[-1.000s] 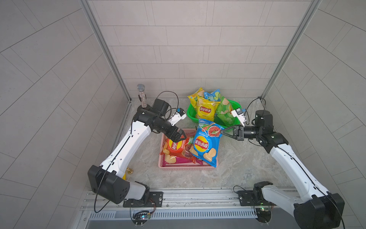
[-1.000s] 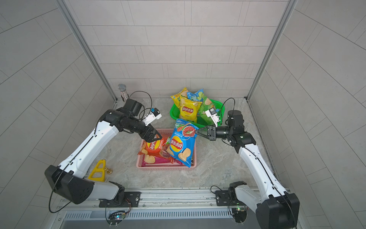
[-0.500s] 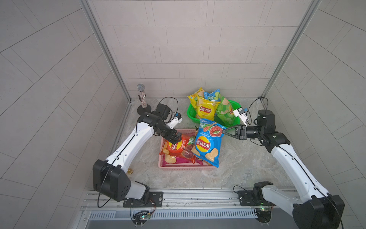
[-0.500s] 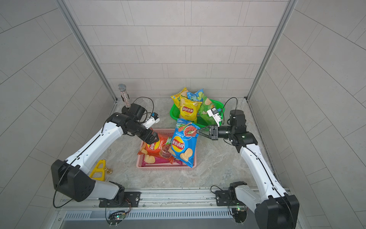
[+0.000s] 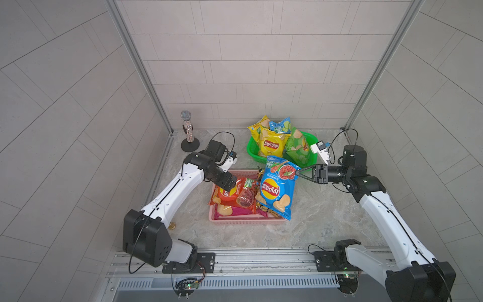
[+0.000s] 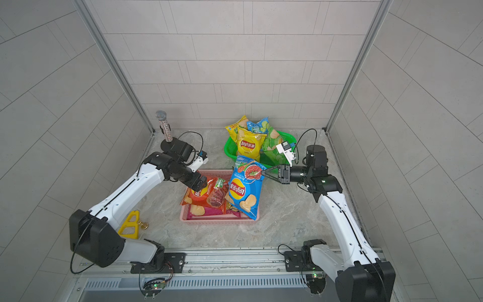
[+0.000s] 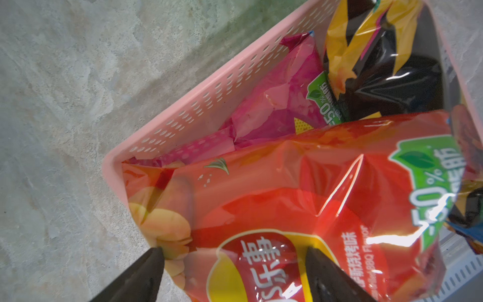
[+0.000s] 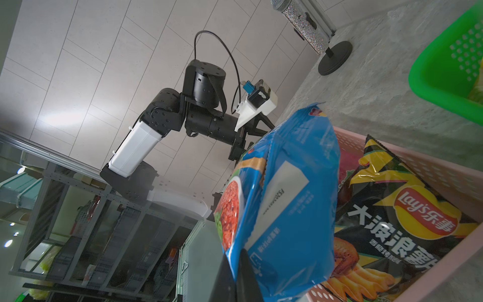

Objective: Put the potato chips into the basket
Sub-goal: Adjust the potato chip in the basket, then place the potato chip in the basket.

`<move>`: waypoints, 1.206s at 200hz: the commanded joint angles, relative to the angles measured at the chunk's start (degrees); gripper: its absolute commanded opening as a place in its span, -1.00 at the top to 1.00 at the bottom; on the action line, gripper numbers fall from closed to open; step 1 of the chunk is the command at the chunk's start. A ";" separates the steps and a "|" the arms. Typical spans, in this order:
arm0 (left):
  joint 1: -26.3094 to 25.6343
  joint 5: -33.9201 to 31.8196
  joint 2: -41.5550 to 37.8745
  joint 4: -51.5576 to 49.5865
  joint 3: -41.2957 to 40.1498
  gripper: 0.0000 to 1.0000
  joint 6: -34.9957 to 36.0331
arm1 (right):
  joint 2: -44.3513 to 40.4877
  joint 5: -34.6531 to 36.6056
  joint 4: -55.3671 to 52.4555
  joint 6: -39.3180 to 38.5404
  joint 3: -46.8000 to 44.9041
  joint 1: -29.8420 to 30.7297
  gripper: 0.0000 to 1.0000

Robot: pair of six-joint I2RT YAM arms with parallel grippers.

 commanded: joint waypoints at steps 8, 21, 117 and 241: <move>0.33 -2.58 -3.01 -1.38 -0.88 -0.83 -1.08 | 3.02 -0.04 -0.44 -1.85 1.17 1.15 1.00; 0.42 -2.80 -3.40 -1.70 -0.69 -0.83 -1.42 | 4.56 0.03 -1.10 -2.68 1.78 2.14 1.00; 0.38 -0.58 -3.90 -1.93 0.28 -0.85 -2.05 | 19.87 5.94 -7.48 -15.69 7.43 3.98 1.00; 0.42 -0.44 -3.76 -1.79 0.73 -0.86 -1.98 | 26.68 18.40 -18.53 -26.79 13.17 2.25 0.04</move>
